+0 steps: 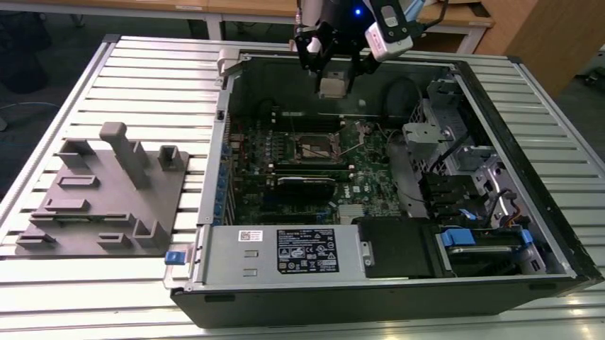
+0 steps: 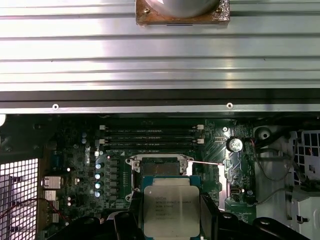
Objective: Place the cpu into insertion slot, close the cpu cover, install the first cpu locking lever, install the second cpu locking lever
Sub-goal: 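Place the cpu into insertion slot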
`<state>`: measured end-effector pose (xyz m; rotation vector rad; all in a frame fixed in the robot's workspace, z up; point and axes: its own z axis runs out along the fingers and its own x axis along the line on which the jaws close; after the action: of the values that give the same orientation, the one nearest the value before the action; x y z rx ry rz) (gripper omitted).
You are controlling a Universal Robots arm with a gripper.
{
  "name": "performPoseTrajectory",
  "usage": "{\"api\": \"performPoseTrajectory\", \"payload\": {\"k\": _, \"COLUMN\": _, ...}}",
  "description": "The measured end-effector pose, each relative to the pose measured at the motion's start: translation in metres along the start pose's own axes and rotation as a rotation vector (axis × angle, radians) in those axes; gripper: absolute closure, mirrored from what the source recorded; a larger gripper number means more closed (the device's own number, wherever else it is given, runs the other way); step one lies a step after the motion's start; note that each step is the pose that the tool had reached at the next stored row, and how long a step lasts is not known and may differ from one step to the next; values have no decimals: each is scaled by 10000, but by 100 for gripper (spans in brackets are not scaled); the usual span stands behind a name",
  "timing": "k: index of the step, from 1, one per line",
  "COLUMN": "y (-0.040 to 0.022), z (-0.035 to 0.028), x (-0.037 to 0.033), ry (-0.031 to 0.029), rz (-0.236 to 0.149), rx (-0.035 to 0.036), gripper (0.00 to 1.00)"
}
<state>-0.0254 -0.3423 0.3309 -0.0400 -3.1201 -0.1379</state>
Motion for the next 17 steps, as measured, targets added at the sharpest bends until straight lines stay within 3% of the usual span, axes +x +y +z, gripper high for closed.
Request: {"api": "performPoseTrajectory", "payload": {"k": 17, "y": -5, "z": 65, "x": -1, "ry": -1, "rz": -1, "rx": -3, "gripper": 46}}
